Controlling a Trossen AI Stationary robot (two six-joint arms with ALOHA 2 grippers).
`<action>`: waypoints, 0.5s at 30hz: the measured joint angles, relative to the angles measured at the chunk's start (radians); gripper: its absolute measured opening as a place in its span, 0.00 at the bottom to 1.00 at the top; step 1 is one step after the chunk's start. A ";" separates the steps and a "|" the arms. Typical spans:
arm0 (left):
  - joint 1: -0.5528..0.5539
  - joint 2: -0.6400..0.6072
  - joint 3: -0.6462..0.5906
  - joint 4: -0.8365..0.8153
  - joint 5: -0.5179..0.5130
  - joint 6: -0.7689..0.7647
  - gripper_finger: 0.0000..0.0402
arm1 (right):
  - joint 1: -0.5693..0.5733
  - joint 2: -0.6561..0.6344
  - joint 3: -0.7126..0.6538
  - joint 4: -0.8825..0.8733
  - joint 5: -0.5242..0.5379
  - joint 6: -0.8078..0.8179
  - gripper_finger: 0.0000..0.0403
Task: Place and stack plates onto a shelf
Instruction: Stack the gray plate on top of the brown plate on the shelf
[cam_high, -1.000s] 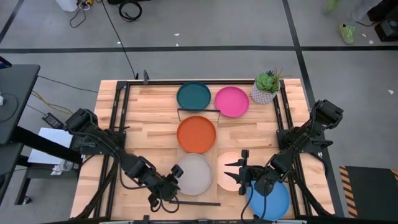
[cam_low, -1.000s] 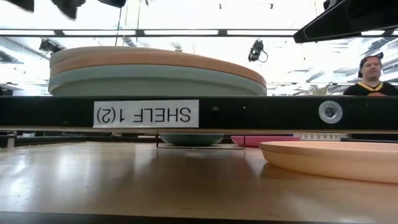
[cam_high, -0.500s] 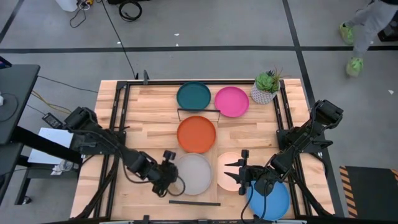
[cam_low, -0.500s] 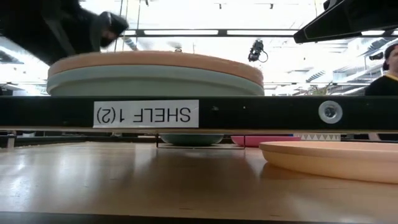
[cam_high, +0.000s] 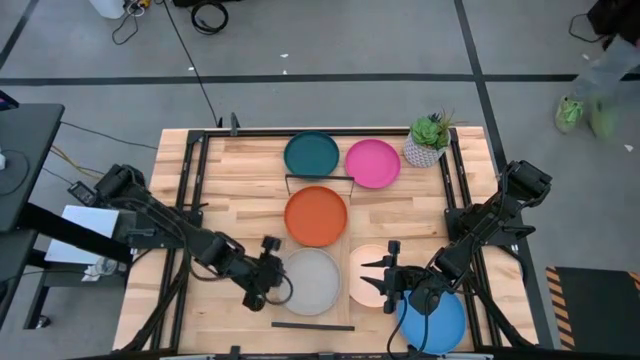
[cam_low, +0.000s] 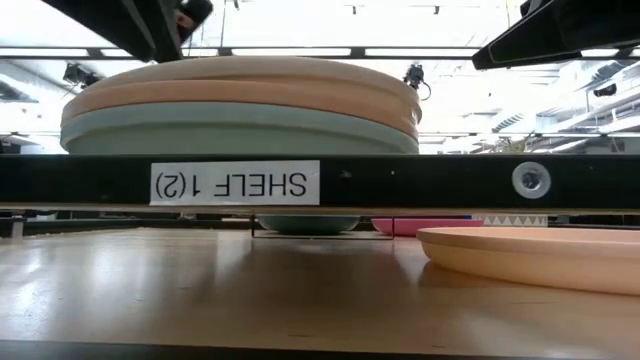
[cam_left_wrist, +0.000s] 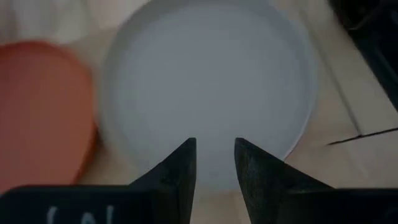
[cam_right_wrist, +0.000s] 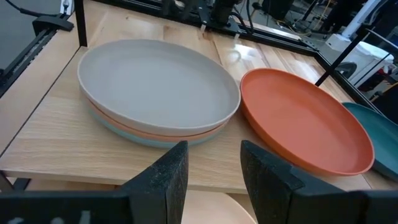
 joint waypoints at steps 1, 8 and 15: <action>0.007 -0.019 0.000 -0.038 -0.011 -0.025 0.29 | 0.000 0.000 0.000 0.000 0.000 0.002 0.38; 0.047 -0.067 -0.003 -0.217 0.035 -0.188 0.29 | -0.033 0.027 0.000 0.061 -0.079 0.018 0.38; 0.036 -0.069 -0.004 -0.249 0.039 -0.183 0.29 | -0.096 0.168 0.000 0.351 -0.107 -0.172 0.38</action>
